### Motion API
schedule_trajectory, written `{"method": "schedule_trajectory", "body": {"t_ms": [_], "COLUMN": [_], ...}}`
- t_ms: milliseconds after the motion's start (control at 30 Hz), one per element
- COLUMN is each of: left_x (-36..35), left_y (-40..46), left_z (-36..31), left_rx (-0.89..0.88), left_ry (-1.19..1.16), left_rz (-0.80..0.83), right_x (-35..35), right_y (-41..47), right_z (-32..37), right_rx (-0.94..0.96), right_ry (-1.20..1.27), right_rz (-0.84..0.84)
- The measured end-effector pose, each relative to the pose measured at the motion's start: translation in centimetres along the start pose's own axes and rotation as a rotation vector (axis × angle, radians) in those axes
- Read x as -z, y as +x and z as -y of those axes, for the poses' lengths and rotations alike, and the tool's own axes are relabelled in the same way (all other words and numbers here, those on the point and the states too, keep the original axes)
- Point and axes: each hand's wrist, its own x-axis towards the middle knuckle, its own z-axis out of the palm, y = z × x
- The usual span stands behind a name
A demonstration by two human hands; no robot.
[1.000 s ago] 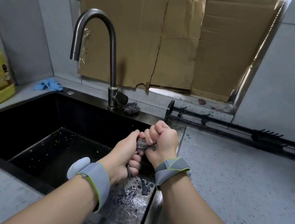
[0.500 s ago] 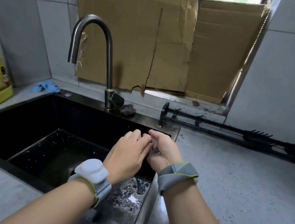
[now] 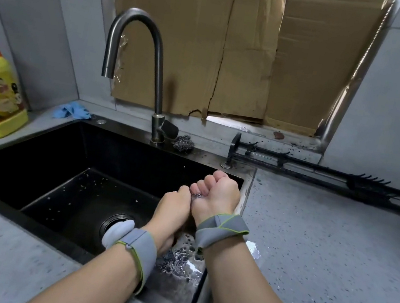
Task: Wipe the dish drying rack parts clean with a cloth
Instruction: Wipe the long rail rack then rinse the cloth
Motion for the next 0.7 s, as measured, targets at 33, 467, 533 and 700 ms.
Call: {"method": "schedule_trajectory", "body": {"t_ms": [33, 467, 533, 700], "left_x": [-0.1, 1.3, 1.4, 1.8], "left_y": [-0.3, -0.5, -0.4, 1.5], "left_z": [-0.2, -2.0, -2.2, -1.7], "left_rx": [0.059, 0.212, 0.076, -0.672], "left_ry": [-0.049, -0.402, -0.374, 0.572], "left_rz": [0.031, 0.350, 0.258, -0.173], "right_x": [0.1, 1.2, 1.5, 3.2], "right_y": [0.1, 0.9, 0.7, 0.1], "right_z": [-0.1, 1.3, 1.8, 4.2], "right_rx": [0.010, 0.084, 0.102, -0.098], "right_ry": [-0.029, -0.154, -0.259, -0.579], "right_rz": [0.013, 0.457, 0.468, 0.227]}}
